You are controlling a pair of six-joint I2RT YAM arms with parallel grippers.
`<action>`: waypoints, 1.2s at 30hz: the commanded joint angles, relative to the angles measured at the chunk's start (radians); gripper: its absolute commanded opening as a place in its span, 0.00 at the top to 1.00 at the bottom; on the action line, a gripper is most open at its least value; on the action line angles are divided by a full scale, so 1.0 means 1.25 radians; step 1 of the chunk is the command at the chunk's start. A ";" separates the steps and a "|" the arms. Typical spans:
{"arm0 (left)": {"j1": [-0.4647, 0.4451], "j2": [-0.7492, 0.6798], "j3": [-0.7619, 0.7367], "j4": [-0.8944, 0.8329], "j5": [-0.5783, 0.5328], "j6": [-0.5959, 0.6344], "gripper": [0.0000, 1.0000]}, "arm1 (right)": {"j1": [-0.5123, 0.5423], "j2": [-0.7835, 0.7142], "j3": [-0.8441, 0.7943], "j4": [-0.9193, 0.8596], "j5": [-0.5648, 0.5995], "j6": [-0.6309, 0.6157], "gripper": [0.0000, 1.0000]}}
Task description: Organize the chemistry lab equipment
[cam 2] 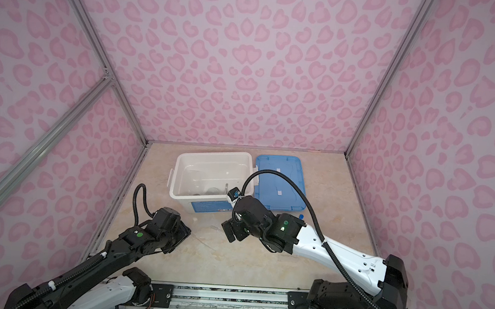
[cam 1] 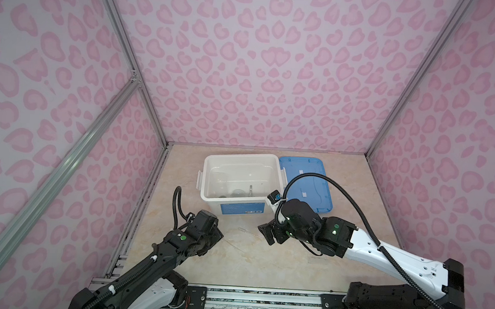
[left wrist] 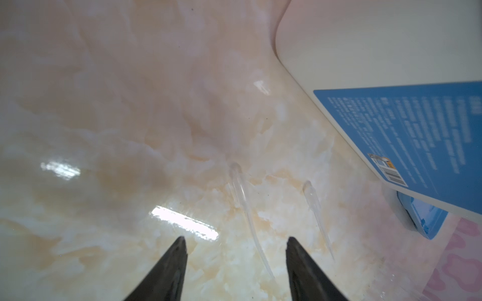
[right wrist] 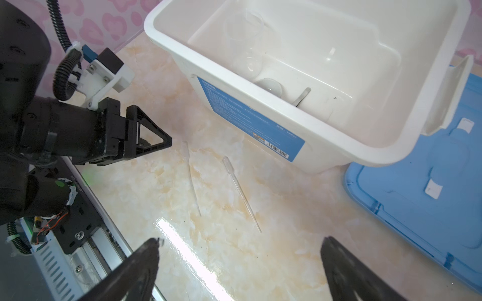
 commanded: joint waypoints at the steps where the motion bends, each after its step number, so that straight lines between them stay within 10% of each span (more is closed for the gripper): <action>1: -0.002 0.033 0.001 0.055 -0.022 -0.025 0.40 | 0.006 0.011 -0.009 0.032 0.018 0.009 0.02; 20: -0.050 0.127 0.005 0.106 -0.103 -0.126 0.62 | 0.006 0.032 -0.011 0.050 0.044 -0.005 0.02; 36: -0.056 0.186 -0.006 0.173 -0.089 -0.145 0.63 | 0.006 0.022 -0.020 0.050 0.059 -0.005 0.02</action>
